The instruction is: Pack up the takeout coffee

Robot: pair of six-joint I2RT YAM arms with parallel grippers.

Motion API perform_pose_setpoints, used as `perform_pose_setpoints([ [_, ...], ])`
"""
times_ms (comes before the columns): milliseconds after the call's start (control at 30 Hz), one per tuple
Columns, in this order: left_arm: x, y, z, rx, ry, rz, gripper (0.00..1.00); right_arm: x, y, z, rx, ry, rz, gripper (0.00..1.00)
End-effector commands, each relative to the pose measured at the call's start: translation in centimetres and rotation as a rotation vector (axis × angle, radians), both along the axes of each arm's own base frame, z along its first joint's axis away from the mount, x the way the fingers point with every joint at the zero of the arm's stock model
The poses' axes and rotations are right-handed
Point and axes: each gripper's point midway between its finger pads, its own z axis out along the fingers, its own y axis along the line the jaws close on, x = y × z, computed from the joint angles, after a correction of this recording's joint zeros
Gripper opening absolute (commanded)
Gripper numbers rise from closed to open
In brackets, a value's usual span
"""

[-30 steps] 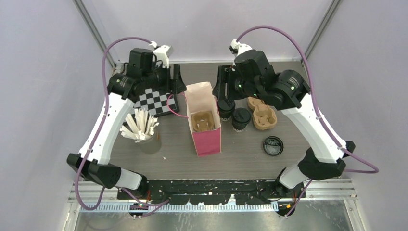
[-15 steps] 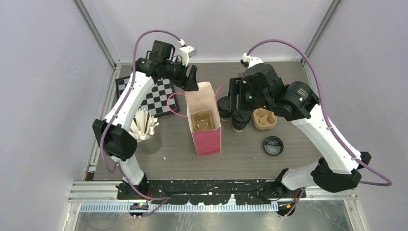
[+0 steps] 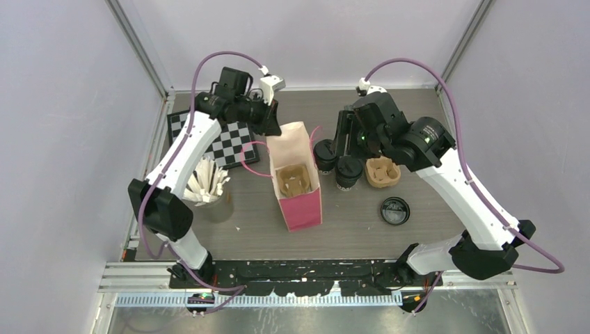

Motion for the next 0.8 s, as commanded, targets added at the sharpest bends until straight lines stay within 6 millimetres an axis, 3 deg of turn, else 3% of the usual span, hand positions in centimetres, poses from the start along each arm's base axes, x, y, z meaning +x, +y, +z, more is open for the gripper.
perform_pose_setpoints([
  [0, -1.6, 1.2, 2.9, 0.001, -0.075, 0.087, 0.03, 1.4, -2.0, 0.9, 0.039, -0.041, -0.106, 0.66],
  [233, -3.3, 3.6, 2.9, 0.013, -0.035, 0.270, 0.00, 2.9, -4.3, -2.4, -0.015, 0.018, -0.161, 0.66],
  [500, -5.4, 3.9, 1.6, -0.021, 0.069, 0.342, 0.05, 4.8, -6.7, -8.0, -0.125, 0.120, -0.178, 0.80],
  [633, -6.6, 3.8, 2.1, -0.023, 0.104, 0.369, 0.20, 6.4, -7.0, -10.6, -0.170, 0.139, -0.154, 0.83],
  [767, -7.3, 4.5, 2.0, -0.025, 0.139, 0.432, 0.42, 7.5, -6.3, -12.8, -0.213, 0.170, -0.069, 0.88],
])
